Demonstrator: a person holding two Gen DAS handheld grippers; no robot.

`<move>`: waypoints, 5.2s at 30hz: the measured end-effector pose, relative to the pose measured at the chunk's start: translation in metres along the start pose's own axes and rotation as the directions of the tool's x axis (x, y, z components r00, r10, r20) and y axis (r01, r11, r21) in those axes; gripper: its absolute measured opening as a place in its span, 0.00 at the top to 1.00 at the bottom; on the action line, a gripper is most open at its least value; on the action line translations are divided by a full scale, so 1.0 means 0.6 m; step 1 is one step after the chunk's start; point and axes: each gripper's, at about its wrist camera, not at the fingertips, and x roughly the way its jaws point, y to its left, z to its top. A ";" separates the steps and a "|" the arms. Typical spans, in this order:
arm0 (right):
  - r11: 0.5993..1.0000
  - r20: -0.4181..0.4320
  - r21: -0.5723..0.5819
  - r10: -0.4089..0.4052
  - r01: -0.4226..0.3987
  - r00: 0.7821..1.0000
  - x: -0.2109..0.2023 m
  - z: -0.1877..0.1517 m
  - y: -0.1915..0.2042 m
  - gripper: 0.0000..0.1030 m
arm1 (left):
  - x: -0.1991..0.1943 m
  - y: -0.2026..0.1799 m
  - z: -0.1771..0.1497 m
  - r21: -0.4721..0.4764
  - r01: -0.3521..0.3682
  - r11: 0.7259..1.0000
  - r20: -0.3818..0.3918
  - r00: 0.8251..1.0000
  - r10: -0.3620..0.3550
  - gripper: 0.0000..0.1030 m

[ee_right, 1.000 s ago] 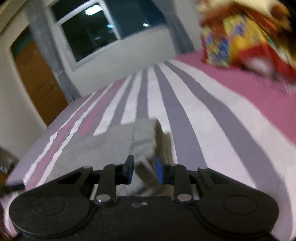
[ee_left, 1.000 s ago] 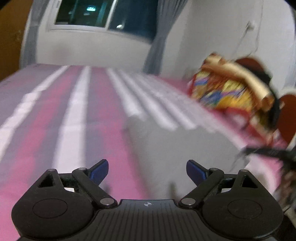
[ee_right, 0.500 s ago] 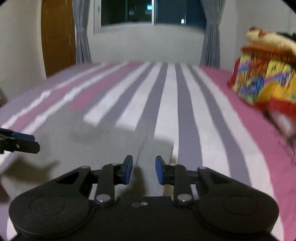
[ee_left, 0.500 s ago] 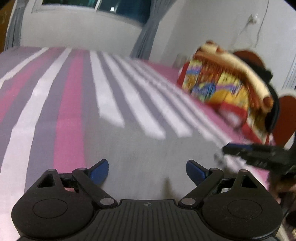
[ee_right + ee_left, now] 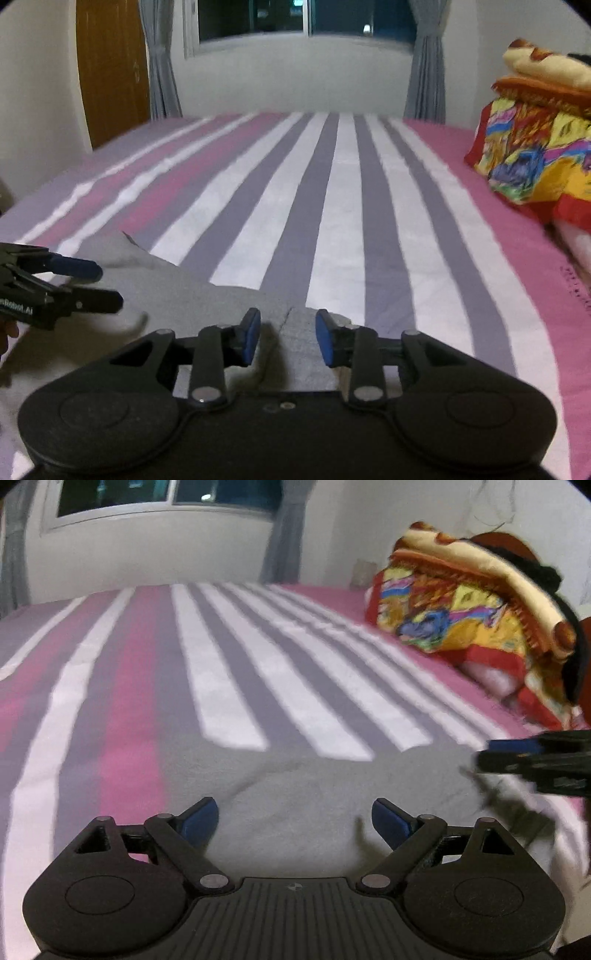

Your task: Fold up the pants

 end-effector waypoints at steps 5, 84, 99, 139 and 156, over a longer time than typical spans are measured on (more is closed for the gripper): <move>0.999 -0.109 0.012 -0.036 0.038 0.993 0.030 -0.030 -0.004 0.55 | 0.002 -0.013 -0.014 0.105 -0.077 0.991 -0.051 0.995 0.082 0.12; 0.998 -0.119 0.040 -0.051 0.056 0.992 0.081 0.019 -0.039 0.44 | 0.057 0.137 0.026 -0.209 -0.086 0.974 -0.059 0.995 0.075 0.12; 0.989 -0.110 0.149 0.004 0.013 0.994 0.007 -0.020 -0.041 0.41 | 0.000 0.108 -0.021 -0.143 -0.115 0.983 -0.090 0.991 0.103 0.08; 0.579 0.060 0.659 0.595 -0.480 0.801 0.058 -0.151 -0.247 0.31 | 0.008 0.182 -0.139 -0.433 0.501 0.750 -0.014 0.828 -0.561 0.34; 0.524 0.058 0.555 0.751 -0.646 0.658 0.133 -0.094 -0.202 0.56 | 0.086 0.183 -0.136 -0.479 0.679 0.556 0.141 0.685 -0.715 0.72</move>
